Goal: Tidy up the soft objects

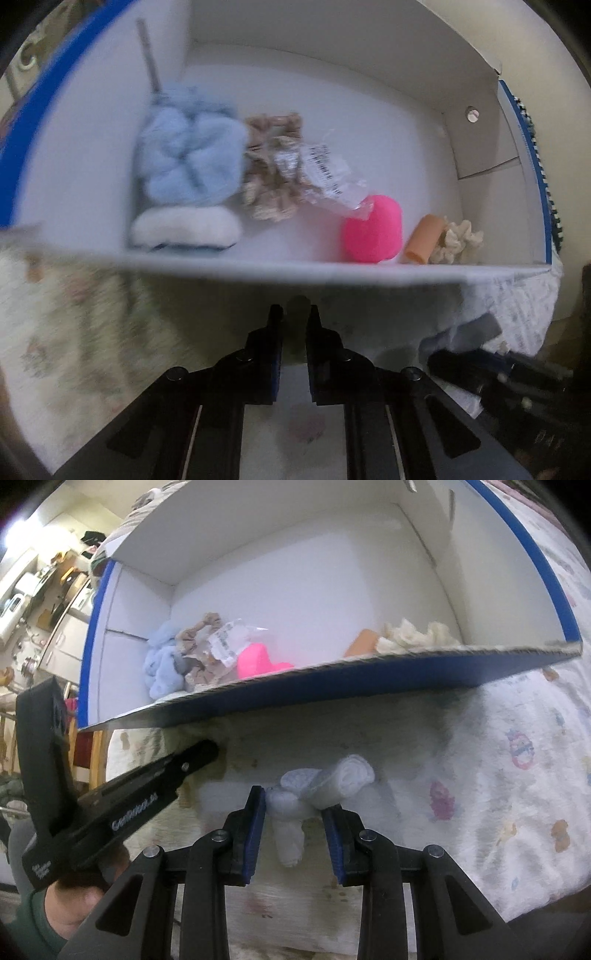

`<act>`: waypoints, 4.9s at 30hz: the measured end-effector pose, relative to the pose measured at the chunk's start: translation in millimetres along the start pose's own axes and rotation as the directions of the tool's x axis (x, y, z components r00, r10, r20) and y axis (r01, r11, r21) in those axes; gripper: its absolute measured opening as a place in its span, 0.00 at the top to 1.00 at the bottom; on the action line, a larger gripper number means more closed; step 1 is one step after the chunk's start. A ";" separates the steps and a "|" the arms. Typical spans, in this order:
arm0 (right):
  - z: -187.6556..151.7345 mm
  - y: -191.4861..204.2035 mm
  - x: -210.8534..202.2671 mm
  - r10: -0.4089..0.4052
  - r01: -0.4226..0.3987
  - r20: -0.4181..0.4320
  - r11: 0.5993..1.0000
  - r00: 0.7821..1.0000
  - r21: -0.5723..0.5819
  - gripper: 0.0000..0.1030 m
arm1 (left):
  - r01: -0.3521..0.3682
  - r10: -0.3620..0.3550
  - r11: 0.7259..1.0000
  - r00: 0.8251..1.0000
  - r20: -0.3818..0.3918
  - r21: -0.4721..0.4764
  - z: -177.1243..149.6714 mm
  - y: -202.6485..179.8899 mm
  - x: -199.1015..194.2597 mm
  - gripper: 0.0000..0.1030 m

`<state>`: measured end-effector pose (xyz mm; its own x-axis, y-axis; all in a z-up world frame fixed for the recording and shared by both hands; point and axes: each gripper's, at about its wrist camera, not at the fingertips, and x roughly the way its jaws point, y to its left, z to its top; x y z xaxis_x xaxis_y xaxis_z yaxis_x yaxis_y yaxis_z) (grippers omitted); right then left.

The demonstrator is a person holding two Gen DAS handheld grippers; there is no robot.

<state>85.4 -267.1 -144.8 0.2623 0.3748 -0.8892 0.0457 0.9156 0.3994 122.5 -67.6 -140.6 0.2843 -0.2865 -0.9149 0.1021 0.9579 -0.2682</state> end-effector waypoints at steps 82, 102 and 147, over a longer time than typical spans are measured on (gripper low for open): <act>106.3 22.9 9.4 -0.087 0.096 0.084 0.990 0.993 -0.100 0.68 | -0.213 0.181 0.966 0.962 0.204 0.149 90.5 -32.9 -21.1 0.86; 99.2 22.3 -15.2 -0.042 0.051 0.161 0.997 0.986 -0.052 0.15 | -0.272 0.220 0.950 0.933 0.286 0.156 68.2 -38.3 -54.0 0.44; -18.5 60.9 -130.5 -0.074 0.207 0.637 0.969 0.767 -0.137 0.00 | -0.276 0.222 0.961 0.765 0.605 -0.005 -47.2 -8.7 -198.3 0.00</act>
<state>36.2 -257.6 -8.5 0.8120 0.1274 -0.5696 -0.0336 0.9845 0.1723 20.2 -18.3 28.9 0.8165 -0.0167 -0.5772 0.0154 0.9999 -0.0072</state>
